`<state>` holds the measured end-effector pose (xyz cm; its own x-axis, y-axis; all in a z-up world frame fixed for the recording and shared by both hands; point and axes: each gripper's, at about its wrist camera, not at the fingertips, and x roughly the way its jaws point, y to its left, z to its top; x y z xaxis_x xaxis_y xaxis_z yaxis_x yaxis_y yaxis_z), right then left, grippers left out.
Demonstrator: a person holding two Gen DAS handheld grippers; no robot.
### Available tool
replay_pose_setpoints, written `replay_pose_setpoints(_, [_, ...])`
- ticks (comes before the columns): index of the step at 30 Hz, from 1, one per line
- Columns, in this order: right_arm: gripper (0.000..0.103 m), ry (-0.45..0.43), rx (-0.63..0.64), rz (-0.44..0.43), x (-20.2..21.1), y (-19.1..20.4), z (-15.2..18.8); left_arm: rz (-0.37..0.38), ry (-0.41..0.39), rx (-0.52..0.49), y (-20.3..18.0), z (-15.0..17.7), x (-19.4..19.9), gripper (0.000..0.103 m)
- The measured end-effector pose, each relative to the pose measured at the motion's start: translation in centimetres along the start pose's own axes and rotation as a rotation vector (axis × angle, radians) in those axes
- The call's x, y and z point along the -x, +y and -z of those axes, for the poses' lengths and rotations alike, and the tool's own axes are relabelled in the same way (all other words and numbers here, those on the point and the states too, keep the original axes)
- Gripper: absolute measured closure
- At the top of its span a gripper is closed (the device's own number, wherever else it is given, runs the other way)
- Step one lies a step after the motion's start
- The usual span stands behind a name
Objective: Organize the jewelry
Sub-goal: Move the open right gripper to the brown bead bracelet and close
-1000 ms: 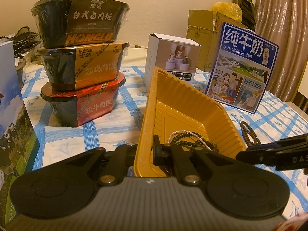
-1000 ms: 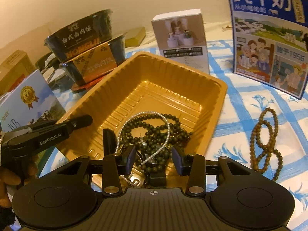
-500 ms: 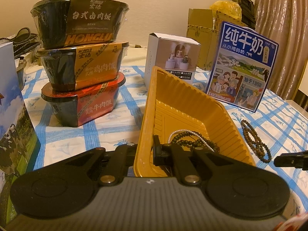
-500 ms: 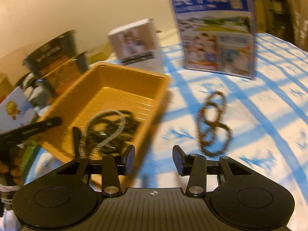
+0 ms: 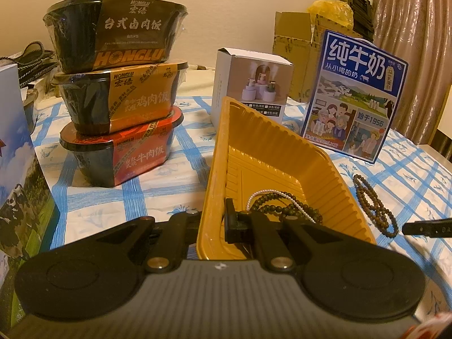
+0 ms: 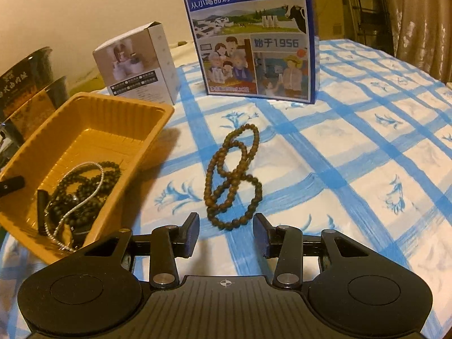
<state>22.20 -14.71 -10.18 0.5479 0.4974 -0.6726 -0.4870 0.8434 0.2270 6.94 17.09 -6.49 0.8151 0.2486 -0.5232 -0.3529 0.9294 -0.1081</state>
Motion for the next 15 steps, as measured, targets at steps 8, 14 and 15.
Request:
replay_pose_setpoints(8, [0.077, 0.005, -0.004, 0.077, -2.1, -1.4, -1.4, 0.000, 0.000, -0.001, 0.0, 0.0, 0.0, 0.097])
replay_pose_setpoints(14, [0.078, 0.021, 0.011, 0.094, -3.6, -1.7, -2.2, -0.001, 0.000, -0.002, -0.1, 0.0, 0.0, 0.097])
replay_pose_setpoints(15, [0.079, 0.024, 0.016, 0.096, -4.0, -1.7, -2.3, -0.001, 0.000, -0.002, -0.1, 0.0, 0.0, 0.097])
